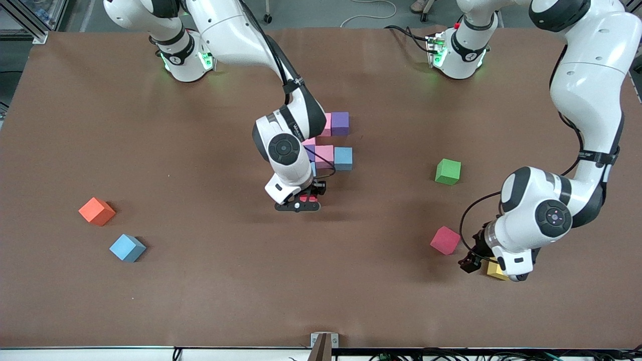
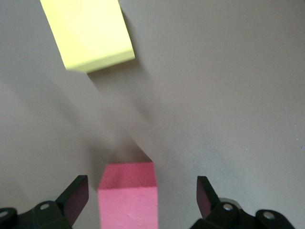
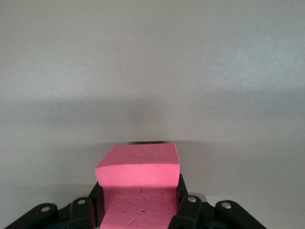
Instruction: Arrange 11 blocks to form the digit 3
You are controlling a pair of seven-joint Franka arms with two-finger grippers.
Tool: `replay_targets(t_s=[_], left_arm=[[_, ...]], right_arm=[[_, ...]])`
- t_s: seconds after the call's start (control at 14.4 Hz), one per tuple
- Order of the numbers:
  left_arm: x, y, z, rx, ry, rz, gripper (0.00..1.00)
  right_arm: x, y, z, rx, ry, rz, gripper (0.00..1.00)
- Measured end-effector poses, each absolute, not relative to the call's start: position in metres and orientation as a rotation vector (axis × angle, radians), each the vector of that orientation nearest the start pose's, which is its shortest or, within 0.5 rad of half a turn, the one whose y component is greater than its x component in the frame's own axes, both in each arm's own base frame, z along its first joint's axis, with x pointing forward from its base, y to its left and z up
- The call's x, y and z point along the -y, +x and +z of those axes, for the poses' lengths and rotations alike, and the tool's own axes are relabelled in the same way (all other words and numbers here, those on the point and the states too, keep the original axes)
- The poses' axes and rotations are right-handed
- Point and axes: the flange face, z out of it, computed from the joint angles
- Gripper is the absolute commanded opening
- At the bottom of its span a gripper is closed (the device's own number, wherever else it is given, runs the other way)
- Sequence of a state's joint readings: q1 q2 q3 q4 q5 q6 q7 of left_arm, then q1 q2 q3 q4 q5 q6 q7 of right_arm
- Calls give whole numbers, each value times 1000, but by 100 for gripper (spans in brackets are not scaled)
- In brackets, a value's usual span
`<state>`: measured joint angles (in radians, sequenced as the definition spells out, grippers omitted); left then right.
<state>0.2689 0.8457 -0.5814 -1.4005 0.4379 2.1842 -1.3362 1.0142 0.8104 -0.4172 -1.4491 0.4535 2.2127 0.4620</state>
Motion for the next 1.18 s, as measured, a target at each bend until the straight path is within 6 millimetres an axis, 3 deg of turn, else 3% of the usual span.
replay_targets(t_s=[0.21, 0.49, 0.9, 1.18], left_arm=[[135, 723, 253, 1562, -2841, -9, 100], [134, 723, 249, 1567, -2835, 0, 100], [134, 718, 226, 1533, -2824, 68, 100], [133, 716, 226, 1488, -2831, 82, 100]], right_arm=[[-473, 549, 234, 7, -3069, 7, 1], [-473, 550, 233, 34, -3087, -14, 2], [-471, 550, 230, 46, -3094, -21, 2], [-469, 549, 224, 48, -3105, -10, 2]])
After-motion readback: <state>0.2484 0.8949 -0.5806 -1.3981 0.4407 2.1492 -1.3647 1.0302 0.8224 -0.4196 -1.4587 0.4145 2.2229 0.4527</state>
